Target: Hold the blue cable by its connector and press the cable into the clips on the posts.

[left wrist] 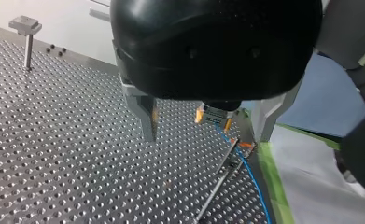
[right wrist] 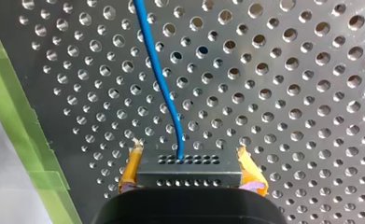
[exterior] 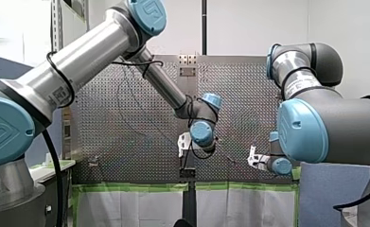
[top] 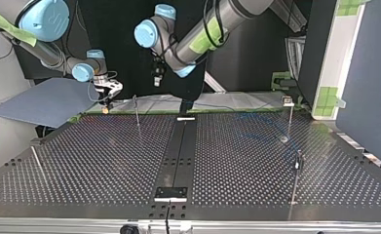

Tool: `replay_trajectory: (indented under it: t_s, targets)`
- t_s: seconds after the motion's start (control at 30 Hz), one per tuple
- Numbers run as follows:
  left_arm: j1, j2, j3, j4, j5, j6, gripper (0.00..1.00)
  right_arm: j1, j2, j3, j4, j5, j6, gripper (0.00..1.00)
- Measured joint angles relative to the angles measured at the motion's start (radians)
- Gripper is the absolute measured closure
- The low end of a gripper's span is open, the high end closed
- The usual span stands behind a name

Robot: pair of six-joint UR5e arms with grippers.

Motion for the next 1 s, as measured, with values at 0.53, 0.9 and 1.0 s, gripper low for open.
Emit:
replay_trajectory:
  t_s: [0.53,0.9,1.0]
  targets:
    - [0.003,0.134,-0.134,-0.049,-0.09,-0.02,0.01,-0.002,-0.002,0.0,0.016,-0.036,-0.003,1.0]
    - [0.019,0.223,-0.223,0.022,-0.02,-0.102,0.01,0.006,-0.039,0.002,0.044,-0.062,-0.01,1.0]
    - [0.026,0.245,-0.245,0.044,0.002,-0.124,0.01,0.007,-0.056,0.011,0.048,-0.056,-0.014,1.0]
